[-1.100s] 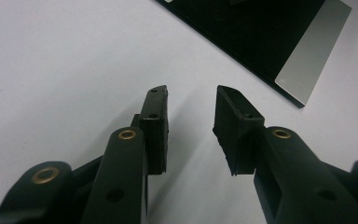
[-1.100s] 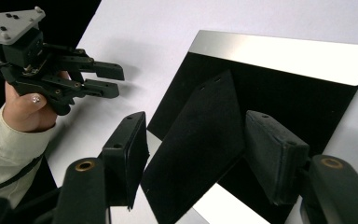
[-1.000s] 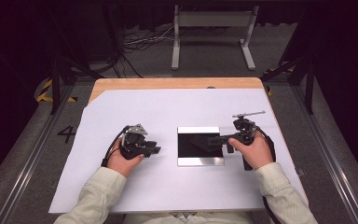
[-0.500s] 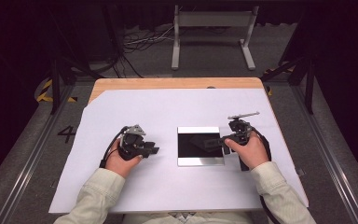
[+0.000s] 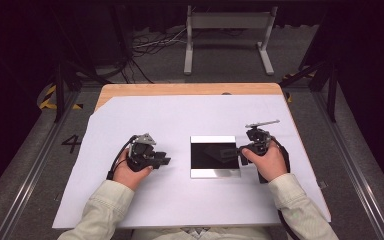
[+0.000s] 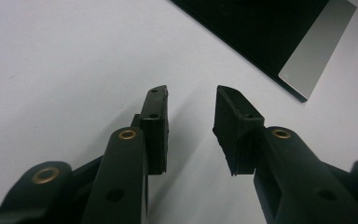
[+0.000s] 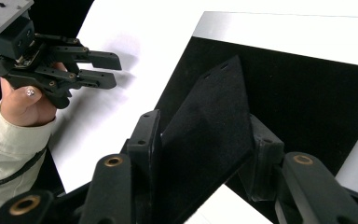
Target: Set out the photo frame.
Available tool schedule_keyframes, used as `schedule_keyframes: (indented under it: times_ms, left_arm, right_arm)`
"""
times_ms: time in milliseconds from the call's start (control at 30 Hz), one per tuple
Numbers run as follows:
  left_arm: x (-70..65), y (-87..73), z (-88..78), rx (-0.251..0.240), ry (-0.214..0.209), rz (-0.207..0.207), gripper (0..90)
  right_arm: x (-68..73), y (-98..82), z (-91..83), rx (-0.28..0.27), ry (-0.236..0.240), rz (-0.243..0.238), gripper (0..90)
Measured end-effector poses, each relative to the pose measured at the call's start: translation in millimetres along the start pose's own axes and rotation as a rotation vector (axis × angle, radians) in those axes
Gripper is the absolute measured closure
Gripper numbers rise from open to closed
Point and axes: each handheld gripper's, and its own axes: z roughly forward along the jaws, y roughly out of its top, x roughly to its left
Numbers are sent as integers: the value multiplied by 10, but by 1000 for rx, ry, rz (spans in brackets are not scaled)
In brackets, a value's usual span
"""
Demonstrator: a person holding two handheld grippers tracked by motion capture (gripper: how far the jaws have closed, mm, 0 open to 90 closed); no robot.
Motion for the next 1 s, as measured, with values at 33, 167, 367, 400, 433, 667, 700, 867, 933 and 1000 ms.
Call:
schedule_keyframes:
  times_ms: [33,167,367,400,433,667,700,867,933,1000]
  left_arm:
    - [1,1,1,1,0,3,656]
    - [3,7,4,3,-2,8,656]
    - [1,21,18,1,-4,15,656]
    - [-4,22,21,0,-5,10,656]
    - [-2,26,23,2,-4,16,656]
    - [-5,38,21,0,-3,22,657]
    - [-5,38,21,-1,-4,21,656]
    - [-5,37,16,-2,-4,17,656]
    - [-6,38,17,-2,-4,18,656]
    - [-7,38,18,-2,-4,19,657]
  right_arm:
    - [3,-1,-1,-2,2,-2,556]
    - [25,-4,-19,4,-2,-25,562]
    - [86,-15,-67,6,-7,-74,592]
    - [97,-18,-77,4,-6,-83,602]
    - [104,-21,-85,2,-4,-88,614]
    - [153,-30,-171,-7,33,-121,699]
    - [159,-32,-181,-11,33,-134,706]
    - [187,-39,-221,-12,53,-167,747]
    - [208,-41,-244,-14,69,-176,777]
    - [237,-45,-265,-34,83,-198,809]
